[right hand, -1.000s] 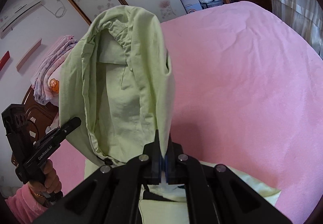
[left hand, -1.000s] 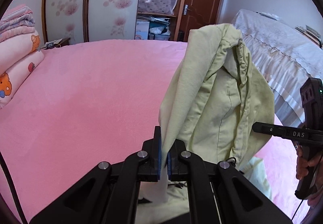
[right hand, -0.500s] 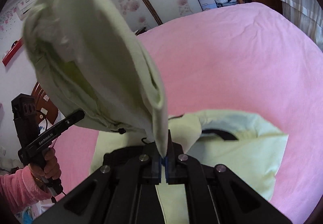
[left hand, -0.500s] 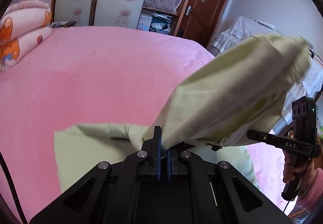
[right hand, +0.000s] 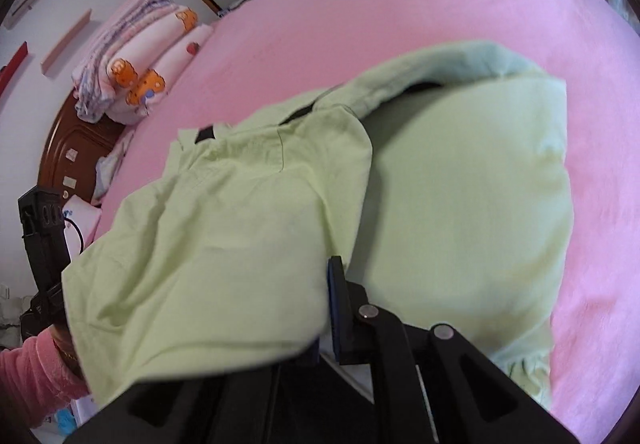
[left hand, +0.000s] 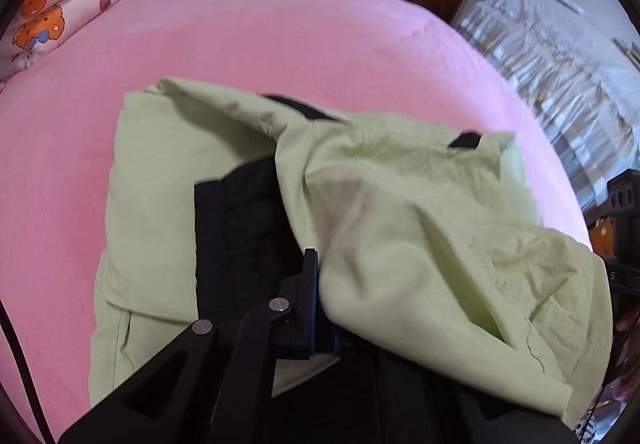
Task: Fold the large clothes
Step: 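Lift the hood with both grippers and fold it down over the jacket body, then open both grippers and smooth the folded hood flat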
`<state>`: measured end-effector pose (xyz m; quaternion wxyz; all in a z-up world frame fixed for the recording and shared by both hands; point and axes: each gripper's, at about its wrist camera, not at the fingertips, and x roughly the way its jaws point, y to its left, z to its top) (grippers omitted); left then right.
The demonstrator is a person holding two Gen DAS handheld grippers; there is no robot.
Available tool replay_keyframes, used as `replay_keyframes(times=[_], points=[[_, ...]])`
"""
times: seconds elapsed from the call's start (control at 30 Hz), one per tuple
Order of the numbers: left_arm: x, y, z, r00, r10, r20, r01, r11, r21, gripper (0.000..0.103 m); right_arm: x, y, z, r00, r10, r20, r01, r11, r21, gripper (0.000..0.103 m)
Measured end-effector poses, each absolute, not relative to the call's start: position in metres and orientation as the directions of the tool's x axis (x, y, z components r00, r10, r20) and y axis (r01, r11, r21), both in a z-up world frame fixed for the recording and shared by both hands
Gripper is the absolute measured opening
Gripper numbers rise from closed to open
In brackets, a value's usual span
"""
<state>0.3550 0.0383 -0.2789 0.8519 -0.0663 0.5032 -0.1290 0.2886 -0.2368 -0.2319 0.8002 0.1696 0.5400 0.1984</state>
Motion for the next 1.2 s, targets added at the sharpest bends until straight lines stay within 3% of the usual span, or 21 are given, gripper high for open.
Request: replay_keyframes(times=[0.2, 0.4, 0.57, 0.63, 0.83, 1.0, 1.07, 1.2], points=[[0.348, 0.046, -0.292, 0.364, -0.206, -0.908, 0.066, 0.978, -0.196, 0.015, 0.270, -0.251, -0.239, 0.278, 0.467, -0.839, -0.102, 0.883, 0.457, 0.006], [0.329, 0.071, -0.269, 0.393, -0.155, -0.906, -0.044, 0.982, -0.186, 0.020, 0.253, -0.280, -0.227, 0.293, 0.437, -0.851, -0.053, 0.896, 0.442, 0.006], [0.317, 0.064, -0.236, 0.430, -0.194, -0.882, -0.043, 0.971, -0.234, 0.039, 0.253, -0.274, -0.205, 0.303, 0.463, -0.833, -0.084, 0.884, 0.461, 0.014], [0.317, 0.052, -0.229, 0.425, -0.235, -0.874, -0.006, 0.965, -0.262, 0.048, 0.252, -0.266, -0.200, 0.294, 0.491, -0.820, -0.100, 0.869, 0.484, 0.024], [0.328, 0.008, -0.236, 0.355, -0.341, -0.870, 0.092, 0.939, -0.331, 0.048, 0.256, -0.222, -0.202, 0.225, 0.557, -0.799, -0.159, 0.830, 0.534, 0.042], [0.333, -0.022, -0.263, 0.284, -0.309, -0.908, 0.122, 0.951, -0.286, 0.046, 0.253, -0.195, -0.218, 0.175, 0.577, -0.798, -0.171, 0.816, 0.552, 0.045], [0.333, -0.027, -0.276, 0.258, -0.276, -0.926, 0.114, 0.960, -0.254, 0.039, 0.252, -0.188, -0.229, 0.151, 0.565, -0.811, -0.164, 0.824, 0.543, 0.046], [0.333, -0.029, -0.297, 0.219, -0.203, -0.955, 0.085, 0.978, -0.189, 0.033, 0.250, -0.183, -0.253, 0.096, 0.509, -0.855, -0.134, 0.858, 0.496, 0.046]])
